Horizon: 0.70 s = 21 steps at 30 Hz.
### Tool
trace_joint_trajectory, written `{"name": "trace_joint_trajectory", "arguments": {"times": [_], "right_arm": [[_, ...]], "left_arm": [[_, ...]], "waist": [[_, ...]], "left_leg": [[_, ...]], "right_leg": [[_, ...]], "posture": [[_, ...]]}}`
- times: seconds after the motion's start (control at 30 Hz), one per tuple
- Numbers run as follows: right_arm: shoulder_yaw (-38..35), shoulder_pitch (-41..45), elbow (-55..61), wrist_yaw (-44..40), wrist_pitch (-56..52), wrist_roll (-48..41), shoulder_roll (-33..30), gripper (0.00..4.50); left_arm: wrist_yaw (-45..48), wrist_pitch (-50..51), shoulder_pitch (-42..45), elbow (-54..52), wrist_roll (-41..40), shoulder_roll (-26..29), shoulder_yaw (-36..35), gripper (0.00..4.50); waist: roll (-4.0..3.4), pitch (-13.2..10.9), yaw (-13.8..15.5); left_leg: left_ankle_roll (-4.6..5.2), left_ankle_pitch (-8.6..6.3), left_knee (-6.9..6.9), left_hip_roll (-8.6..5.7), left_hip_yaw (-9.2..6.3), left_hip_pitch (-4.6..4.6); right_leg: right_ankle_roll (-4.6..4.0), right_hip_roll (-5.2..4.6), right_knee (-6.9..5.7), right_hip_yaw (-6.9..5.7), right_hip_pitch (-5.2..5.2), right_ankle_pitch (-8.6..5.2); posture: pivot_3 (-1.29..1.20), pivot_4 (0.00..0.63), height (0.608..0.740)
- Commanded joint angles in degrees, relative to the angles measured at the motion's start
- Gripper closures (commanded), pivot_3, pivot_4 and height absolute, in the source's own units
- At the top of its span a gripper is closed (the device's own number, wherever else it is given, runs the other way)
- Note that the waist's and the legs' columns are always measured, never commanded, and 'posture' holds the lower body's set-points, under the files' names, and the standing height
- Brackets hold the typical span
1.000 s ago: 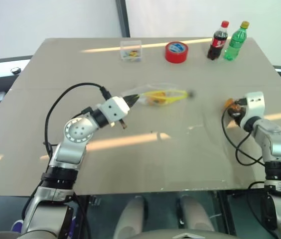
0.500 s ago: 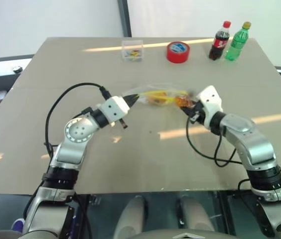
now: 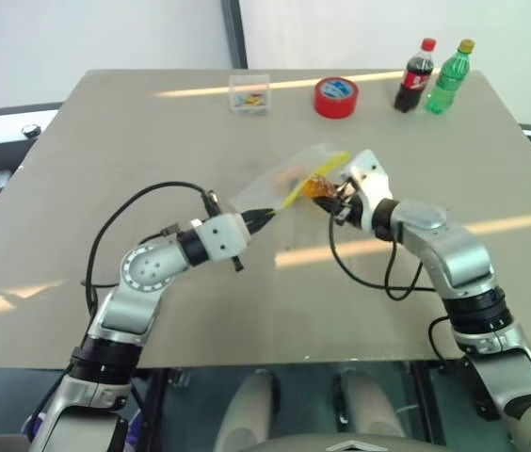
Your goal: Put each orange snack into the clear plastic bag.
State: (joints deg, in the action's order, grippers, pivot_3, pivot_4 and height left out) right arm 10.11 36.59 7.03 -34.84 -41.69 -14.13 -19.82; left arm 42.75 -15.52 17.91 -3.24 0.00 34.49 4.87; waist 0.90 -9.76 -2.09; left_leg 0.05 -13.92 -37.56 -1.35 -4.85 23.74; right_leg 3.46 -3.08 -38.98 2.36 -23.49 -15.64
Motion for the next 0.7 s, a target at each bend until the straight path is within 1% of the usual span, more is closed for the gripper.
{"name": "trace_joint_trajectory", "arguments": {"times": [0.03,0.17,0.27,0.33,0.47,0.6,0.67,0.7], "right_arm": [[-3.3,0.8,3.9,-1.8,-1.2,-3.2,-1.1,3.44],[-4.0,-0.3,5.6,-4.9,-2.1,-5.8,-3.9,3.44],[-4.2,0.0,4.8,-3.9,-2.1,-6.0,-3.8,3.44],[-4.1,0.3,3.4,-2.5,-1.6,-5.7,-2.6,3.44],[-3.5,0.9,-0.1,2.3,-0.1,-3.8,1.8,3.44],[0.8,0.6,-5.4,7.4,5.5,3.5,4.1,3.44],[0.8,0.6,-6.7,8.4,6.1,4.1,5.3,3.44],[0.0,0.5,-6.3,8.2,5.5,2.8,6.6,3.44]], "left_arm": [[0.2,-0.4,0.2,-2.6,-1.2,0.6,-1.1,4.50],[1.0,-0.7,-0.3,-2.6,-1.2,1.0,-0.6,4.50],[1.7,-0.9,-0.5,-2.7,-1.9,0.9,-0.5,4.50],[2.6,-1.4,-0.8,-3.1,-2.3,1.0,-0.2,4.50],[3.5,-1.7,-1.6,-4.2,-3.6,0.6,0.0,4.50],[3.9,-2.1,-2.1,-4.8,-4.1,0.6,-0.2,4.50],[4.2,-2.4,-2.5,-4.9,-3.9,0.8,-0.1,4.50],[4.2,-2.4,-2.8,-5.0,-3.9,0.8,-0.1,4.50]], "waist": [[0.00,0.0,-0.1],[0.00,0.0,-0.2],[0.00,0.0,-0.3],[0.00,0.0,-0.4],[0.01,0.0,-0.3],[0.00,0.0,-0.2],[-0.01,0.0,-0.3],[-0.01,0.0,-0.3]], "left_leg": [[0.00,0.00,0.00,0.00,0.01,0.00],[0.01,0.00,0.00,-0.01,0.02,-0.01],[0.01,-0.01,0.00,-0.01,0.04,-0.01],[0.01,0.00,0.00,-0.01,0.05,-0.02],[0.01,0.00,0.00,0.02,0.06,-0.02],[0.00,0.00,0.00,0.01,0.06,-0.02],[-0.01,0.00,0.00,-0.01,0.06,-0.02],[-0.01,0.01,0.00,-0.01,0.06,-0.03]], "right_leg": [[0.00,0.00,-0.01,0.02,0.00,0.00],[0.00,0.00,-0.01,0.02,0.00,0.00],[0.00,0.01,-0.01,0.03,0.00,0.00],[0.00,0.02,-0.03,0.04,0.00,0.00],[0.00,0.01,-0.04,0.05,-0.01,0.00],[0.00,0.00,-0.04,0.06,-0.02,0.00],[0.00,0.00,-0.04,0.06,-0.02,0.00],[0.00,0.00,-0.04,0.06,-0.02,0.00]], "posture": [[0.00,0.150,0.740],[0.00,0.150,0.740],[0.00,0.150,0.740],[0.00,0.150,0.740],[0.00,0.150,0.740],[0.00,0.150,0.740],[0.00,0.150,0.740],[0.00,0.150,0.740]]}}
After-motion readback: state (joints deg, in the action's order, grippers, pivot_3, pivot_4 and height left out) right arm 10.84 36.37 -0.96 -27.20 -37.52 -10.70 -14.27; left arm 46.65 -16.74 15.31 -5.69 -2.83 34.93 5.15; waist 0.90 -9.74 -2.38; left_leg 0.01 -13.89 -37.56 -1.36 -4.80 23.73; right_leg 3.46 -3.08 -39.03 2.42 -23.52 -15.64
